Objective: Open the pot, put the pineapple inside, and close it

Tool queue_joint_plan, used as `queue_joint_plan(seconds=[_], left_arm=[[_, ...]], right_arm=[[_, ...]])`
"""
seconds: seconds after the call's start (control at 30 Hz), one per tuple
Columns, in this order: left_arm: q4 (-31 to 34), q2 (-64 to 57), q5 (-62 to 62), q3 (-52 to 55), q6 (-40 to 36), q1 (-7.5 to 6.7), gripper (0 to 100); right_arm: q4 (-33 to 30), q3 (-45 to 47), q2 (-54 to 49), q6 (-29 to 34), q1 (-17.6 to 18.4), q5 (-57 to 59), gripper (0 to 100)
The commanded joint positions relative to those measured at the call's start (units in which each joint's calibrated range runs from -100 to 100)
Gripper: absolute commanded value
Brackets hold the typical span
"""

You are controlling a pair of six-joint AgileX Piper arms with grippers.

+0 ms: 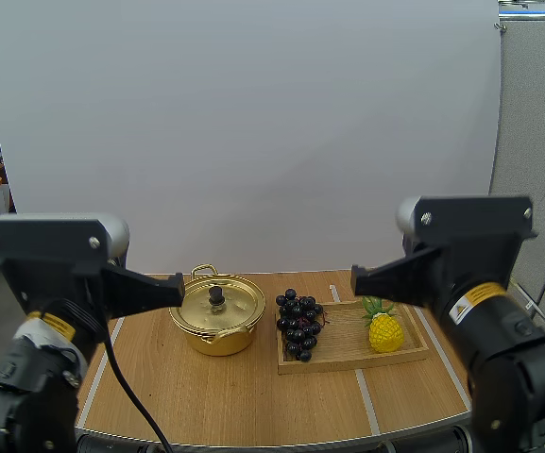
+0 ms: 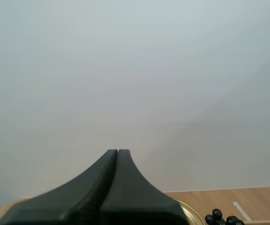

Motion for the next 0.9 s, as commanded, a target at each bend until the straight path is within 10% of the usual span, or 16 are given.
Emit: queue_joint_plan(seconds=[0.0,0.77,0.87], left_arm=[[0.1,-0.1,11.6,-7.3,-0.4,0.12,0],[-2.5,26.6,23.5,-11.3,3.5,0.12,0],[-2.5,28.9,23.5,-11.3,3.6,0.12,4]], right_arm=[[-0.8,-5.9,-0.1,-0.3,-0.2,9.1,0],[-3.2,-10.2,16.8,-0.2,-0.2,28.1,0],[-3.2,-10.2,18.0,-0.2,-0.2,28.1,30]])
